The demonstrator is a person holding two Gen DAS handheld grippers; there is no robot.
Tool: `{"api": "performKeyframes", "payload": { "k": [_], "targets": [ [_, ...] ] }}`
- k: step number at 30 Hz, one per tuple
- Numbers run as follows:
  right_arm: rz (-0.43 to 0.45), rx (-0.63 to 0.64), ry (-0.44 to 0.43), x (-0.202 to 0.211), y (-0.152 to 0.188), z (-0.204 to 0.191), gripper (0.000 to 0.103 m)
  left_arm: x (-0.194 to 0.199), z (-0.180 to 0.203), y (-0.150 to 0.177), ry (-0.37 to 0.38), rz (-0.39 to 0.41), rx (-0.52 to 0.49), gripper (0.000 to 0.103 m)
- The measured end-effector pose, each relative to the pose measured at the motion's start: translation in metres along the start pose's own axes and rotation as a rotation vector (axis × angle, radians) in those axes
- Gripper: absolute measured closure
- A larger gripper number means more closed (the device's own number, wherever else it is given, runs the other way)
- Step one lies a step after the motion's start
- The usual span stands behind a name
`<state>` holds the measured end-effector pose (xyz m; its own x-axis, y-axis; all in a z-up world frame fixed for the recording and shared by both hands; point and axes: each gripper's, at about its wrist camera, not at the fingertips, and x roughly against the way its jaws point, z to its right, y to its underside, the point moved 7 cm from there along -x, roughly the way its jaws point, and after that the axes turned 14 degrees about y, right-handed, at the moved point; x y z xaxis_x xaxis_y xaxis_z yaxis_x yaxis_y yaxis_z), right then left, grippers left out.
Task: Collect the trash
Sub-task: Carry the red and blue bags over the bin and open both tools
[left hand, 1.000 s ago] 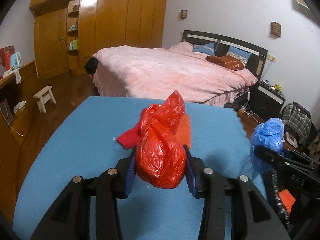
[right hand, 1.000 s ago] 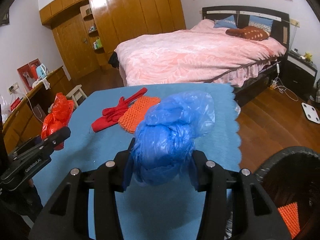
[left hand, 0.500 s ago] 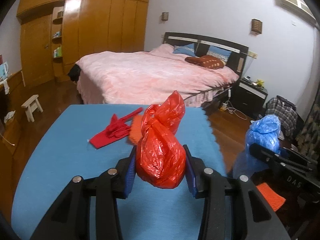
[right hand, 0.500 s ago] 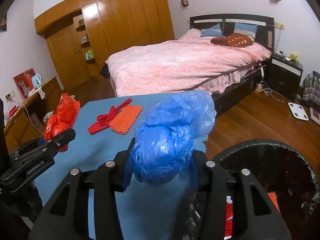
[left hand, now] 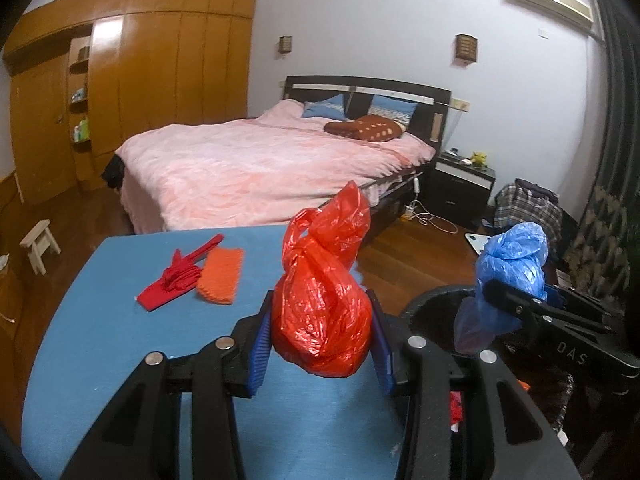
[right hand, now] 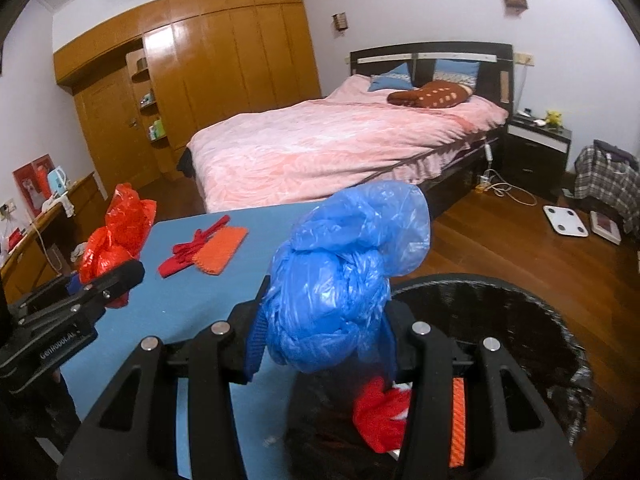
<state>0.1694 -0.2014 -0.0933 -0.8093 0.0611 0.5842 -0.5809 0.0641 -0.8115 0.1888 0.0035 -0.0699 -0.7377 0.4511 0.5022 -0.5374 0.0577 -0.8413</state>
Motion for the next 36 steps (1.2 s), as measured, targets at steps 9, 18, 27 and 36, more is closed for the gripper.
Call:
{"api": "performKeyframes", "payload": {
  "k": [9,18,27,36],
  "targets": [
    [0.007,-0.060,0.070,0.013,0.008,0.056,0.059,-0.014,0.048,0.000,0.068,-0.014,-0.058,0.060],
    [-0.009,-0.106,0.141,0.011,0.026,0.100,0.058,-0.046,0.099,0.009,0.163,-0.057,-0.108,0.060],
    [-0.055,-0.152,0.206,-0.002,0.057,0.141,0.058,-0.085,0.143,0.026,0.255,-0.119,-0.166,0.060],
    [-0.101,-0.169,0.219,-0.022,0.082,0.160,0.056,-0.117,0.162,0.037,0.293,-0.159,-0.175,0.060]
  ]
}}
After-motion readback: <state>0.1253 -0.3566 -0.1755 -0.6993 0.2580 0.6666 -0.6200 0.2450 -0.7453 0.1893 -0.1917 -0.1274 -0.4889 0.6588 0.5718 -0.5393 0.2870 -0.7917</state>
